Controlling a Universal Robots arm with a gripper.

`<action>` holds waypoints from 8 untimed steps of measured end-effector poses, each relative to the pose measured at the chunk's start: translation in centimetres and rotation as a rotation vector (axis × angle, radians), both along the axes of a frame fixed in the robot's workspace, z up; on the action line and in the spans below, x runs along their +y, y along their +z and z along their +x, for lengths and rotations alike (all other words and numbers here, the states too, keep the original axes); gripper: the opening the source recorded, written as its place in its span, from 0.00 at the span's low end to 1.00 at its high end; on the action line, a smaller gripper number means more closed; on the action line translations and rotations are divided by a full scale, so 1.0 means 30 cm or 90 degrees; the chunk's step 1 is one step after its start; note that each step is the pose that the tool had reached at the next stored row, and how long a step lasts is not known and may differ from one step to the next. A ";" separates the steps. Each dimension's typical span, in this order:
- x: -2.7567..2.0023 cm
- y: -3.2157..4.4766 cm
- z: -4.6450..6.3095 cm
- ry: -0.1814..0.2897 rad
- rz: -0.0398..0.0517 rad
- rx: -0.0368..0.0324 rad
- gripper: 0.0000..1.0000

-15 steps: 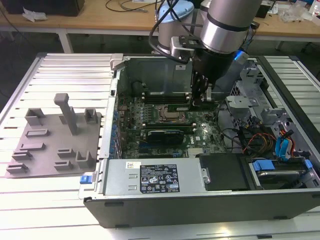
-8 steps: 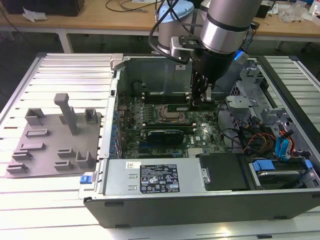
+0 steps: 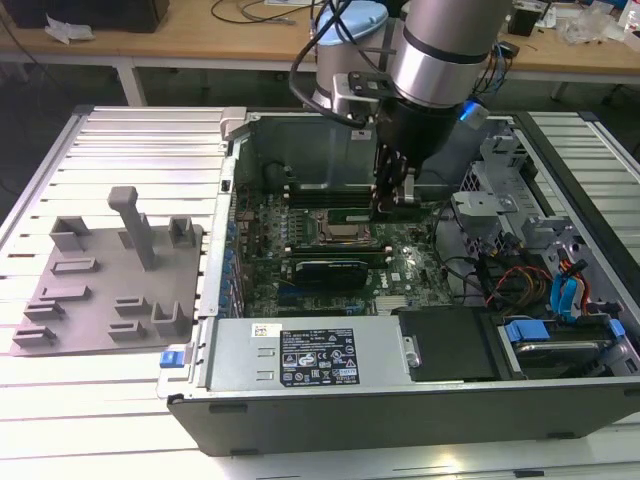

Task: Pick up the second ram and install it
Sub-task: 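Insert the second ram into the second slot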

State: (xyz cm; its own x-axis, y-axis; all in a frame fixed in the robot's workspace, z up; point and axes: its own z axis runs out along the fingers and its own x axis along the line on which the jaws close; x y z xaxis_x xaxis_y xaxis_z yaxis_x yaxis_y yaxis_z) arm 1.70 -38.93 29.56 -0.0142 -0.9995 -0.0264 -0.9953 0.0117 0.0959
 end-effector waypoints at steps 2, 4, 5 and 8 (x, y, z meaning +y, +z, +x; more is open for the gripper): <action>0.002 -0.013 -0.004 0.000 0.0001 0.0000 0.11; 0.002 -0.024 -0.007 0.000 0.0003 0.0000 0.11; 0.002 -0.029 -0.007 0.000 0.0003 0.0000 0.11; 0.002 -0.055 -0.007 0.000 0.0003 0.0000 0.11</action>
